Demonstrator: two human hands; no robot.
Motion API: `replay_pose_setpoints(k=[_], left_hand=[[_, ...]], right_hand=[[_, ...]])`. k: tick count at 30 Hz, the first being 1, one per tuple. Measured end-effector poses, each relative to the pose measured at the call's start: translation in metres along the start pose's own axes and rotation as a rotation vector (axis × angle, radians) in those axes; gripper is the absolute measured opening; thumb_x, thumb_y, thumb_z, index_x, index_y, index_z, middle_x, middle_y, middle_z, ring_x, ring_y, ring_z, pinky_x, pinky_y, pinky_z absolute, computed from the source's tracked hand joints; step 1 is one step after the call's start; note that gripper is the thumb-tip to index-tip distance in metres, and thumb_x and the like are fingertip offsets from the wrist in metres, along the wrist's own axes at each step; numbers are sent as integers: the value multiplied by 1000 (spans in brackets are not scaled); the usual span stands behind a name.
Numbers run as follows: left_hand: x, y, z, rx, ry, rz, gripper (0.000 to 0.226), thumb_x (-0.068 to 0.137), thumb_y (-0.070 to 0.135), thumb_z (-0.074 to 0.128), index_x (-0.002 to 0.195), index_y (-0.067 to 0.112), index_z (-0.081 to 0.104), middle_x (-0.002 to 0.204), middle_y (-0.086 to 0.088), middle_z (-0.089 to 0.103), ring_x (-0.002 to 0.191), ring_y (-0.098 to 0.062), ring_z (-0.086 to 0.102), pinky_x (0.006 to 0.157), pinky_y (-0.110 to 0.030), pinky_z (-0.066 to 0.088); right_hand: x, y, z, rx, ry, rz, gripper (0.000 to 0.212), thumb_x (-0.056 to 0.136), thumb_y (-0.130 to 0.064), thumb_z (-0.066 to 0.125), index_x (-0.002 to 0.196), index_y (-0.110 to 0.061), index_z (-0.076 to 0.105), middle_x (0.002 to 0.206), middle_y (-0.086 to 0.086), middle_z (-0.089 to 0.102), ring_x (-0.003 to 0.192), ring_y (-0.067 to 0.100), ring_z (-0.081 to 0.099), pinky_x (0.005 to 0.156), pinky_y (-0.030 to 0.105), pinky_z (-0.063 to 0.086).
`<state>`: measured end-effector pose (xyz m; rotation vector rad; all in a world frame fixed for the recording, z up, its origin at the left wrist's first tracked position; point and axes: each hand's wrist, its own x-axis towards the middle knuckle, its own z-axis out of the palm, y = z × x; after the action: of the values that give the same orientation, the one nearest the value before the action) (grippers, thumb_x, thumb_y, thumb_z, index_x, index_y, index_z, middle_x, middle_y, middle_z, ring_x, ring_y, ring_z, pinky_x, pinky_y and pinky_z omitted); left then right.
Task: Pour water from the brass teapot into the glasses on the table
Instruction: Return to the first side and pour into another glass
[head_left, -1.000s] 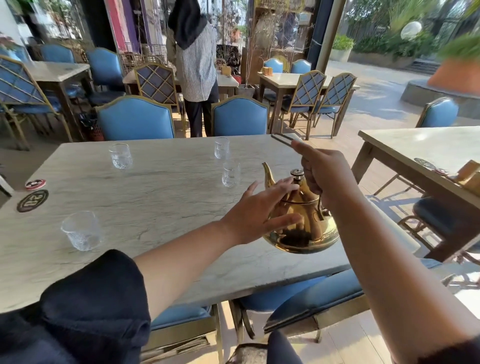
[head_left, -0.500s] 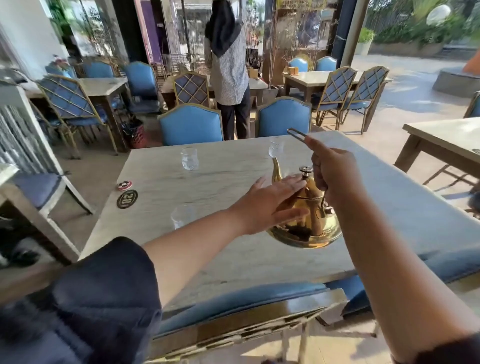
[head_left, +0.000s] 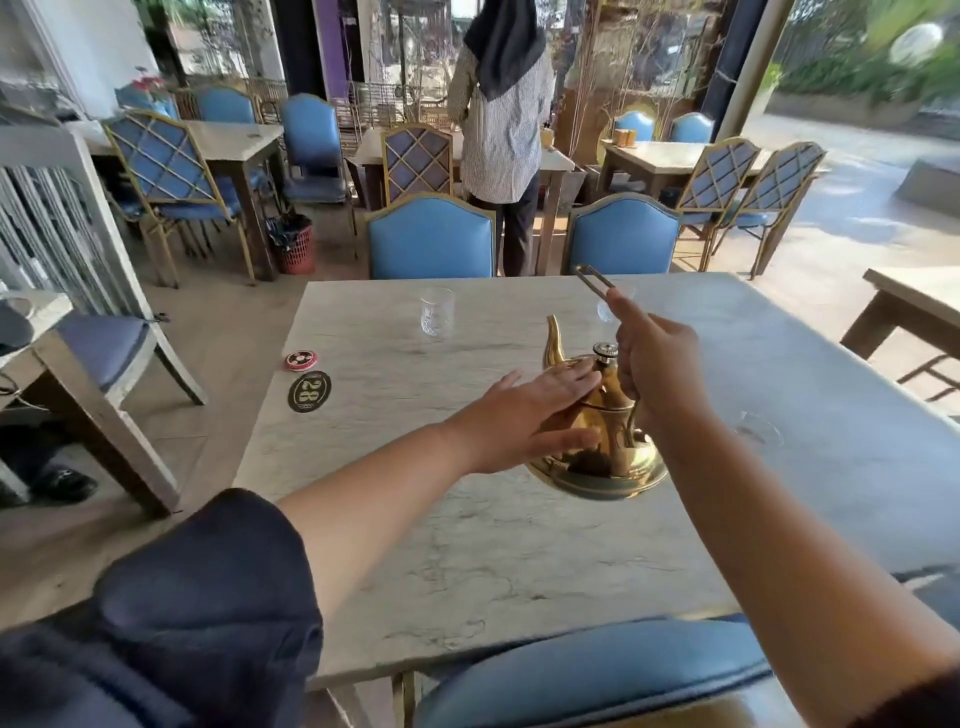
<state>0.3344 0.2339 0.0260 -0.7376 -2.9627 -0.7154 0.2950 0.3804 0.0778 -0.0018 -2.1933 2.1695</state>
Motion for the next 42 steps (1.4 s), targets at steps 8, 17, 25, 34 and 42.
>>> replay_pose_setpoints(k=[8, 17, 25, 34, 42], left_hand=[[-7, -59, -43, 18, -134, 141, 68, 91, 57, 35, 149, 32, 10, 158, 13, 4, 144, -9, 9, 113, -50, 1], [1, -97, -62, -58, -223, 284, 64, 91, 54, 41, 148, 32, 19, 156, 15, 11, 142, -10, 20, 114, -37, 18], [8, -116, -66, -98, -306, 418, 63, 92, 51, 43, 147, 33, 20, 156, 15, 11, 141, -14, 23, 111, -34, 20], [4, -141, -84, -6, -458, 729, 64, 93, 50, 39, 148, 33, 12, 157, 13, 4, 143, -18, 15, 115, -40, 5], [-32, -168, -62, -79, -480, 900, 67, 92, 52, 41, 148, 34, 9, 158, 13, 1, 133, 3, 3, 113, -31, -6]], right_hand=[[-6, -8, 64, -1, 197, -36, 40, 82, -44, 65, 55, -18, 51, 35, -11, 42, 29, 1, 32, 40, 21, 28], [-7, 1, 95, 66, 322, -48, 39, 85, -34, 65, 55, -15, 48, 35, -12, 33, 30, 4, 25, 33, 18, 23], [-14, 5, 108, 10, 431, -67, 43, 84, -36, 66, 52, -15, 46, 36, -10, 33, 31, 5, 24, 37, 22, 22], [-56, 1, 155, -14, 707, -70, 41, 84, -41, 63, 55, -16, 50, 41, -8, 37, 35, 5, 27, 42, 25, 24], [-102, 16, 193, 35, 847, -30, 50, 85, -38, 65, 41, -22, 49, 37, -9, 33, 32, 8, 23, 33, 19, 24]])
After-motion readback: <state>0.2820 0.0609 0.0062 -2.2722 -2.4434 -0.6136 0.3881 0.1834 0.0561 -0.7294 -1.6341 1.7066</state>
